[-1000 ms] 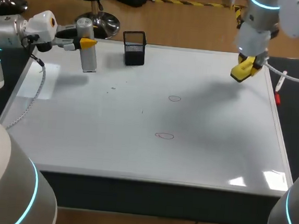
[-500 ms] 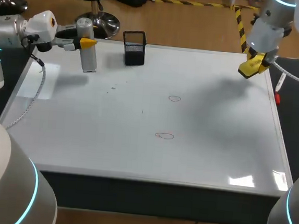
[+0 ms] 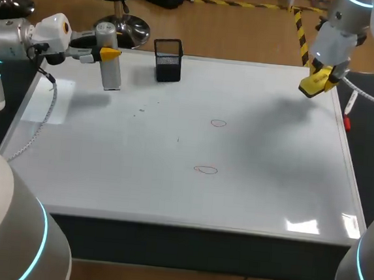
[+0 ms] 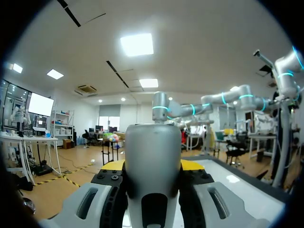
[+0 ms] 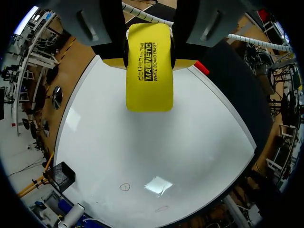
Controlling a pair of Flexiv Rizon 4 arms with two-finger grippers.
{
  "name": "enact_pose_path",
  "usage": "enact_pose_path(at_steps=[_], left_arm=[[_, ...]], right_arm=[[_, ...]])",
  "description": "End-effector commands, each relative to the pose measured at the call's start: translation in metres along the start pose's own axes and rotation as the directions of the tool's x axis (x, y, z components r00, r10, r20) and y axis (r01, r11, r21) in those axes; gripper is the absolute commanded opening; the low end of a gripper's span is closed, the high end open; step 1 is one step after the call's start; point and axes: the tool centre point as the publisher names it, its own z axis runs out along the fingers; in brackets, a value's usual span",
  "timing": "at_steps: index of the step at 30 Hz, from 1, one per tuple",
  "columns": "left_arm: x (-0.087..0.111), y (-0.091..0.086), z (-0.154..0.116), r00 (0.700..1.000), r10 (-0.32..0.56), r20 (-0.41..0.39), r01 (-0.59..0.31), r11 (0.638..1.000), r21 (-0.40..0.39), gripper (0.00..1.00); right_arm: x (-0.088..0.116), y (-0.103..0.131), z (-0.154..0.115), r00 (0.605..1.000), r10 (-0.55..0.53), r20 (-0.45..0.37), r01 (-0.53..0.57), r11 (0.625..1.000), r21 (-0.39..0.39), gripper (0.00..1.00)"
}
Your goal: Pick up the inspection probe, press it on each red-marked spot on the whiteboard one by one, put down the probe, pick up the eraser, and wipe off all the red marks.
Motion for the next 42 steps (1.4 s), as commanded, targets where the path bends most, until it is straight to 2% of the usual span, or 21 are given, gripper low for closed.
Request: enact_pose_path(at_steps=[1, 7, 12, 20, 26, 42], left_arm=[[0.002, -0.002, 0.001, 1.000, 0.002, 0.004, -0.002, 1.000, -0.002, 0.00], [0.002, -0.002, 0.001, 1.000, 0.002, 0.004, -0.002, 1.000, -0.002, 0.00], [0.013, -0.005, 0.016, 0.999, 0.019, -0.040, -0.019, 1.000, 0.008, 0.00], [0.054, -0.006, 0.063, 0.986, 0.035, -0.160, -0.028, 0.999, 0.044, 0.00], [0.082, -0.003, 0.105, 0.965, 0.033, -0.259, -0.015, 0.997, 0.073, 0.00], [0.114, 0.023, 0.210, 0.891, -0.002, -0.454, 0.038, 0.997, 0.069, 0.00]], right_arm=[[0.000, -0.001, -0.001, 1.000, -0.002, -0.003, 0.002, 1.000, 0.001, 0.00], [0.000, -0.001, -0.001, 1.000, -0.002, -0.003, 0.002, 1.000, 0.001, 0.00], [0.000, -0.001, -0.001, 1.000, -0.002, -0.003, 0.002, 1.000, 0.001, 0.00], [0.000, -0.001, -0.001, 1.000, -0.002, -0.003, 0.002, 1.000, 0.001, 0.00], [0.000, -0.001, -0.001, 1.000, -0.002, -0.003, 0.002, 1.000, 0.001, 0.00], [0.000, -0.001, -0.001, 1.000, -0.002, -0.003, 0.002, 1.000, 0.001, 0.00]])
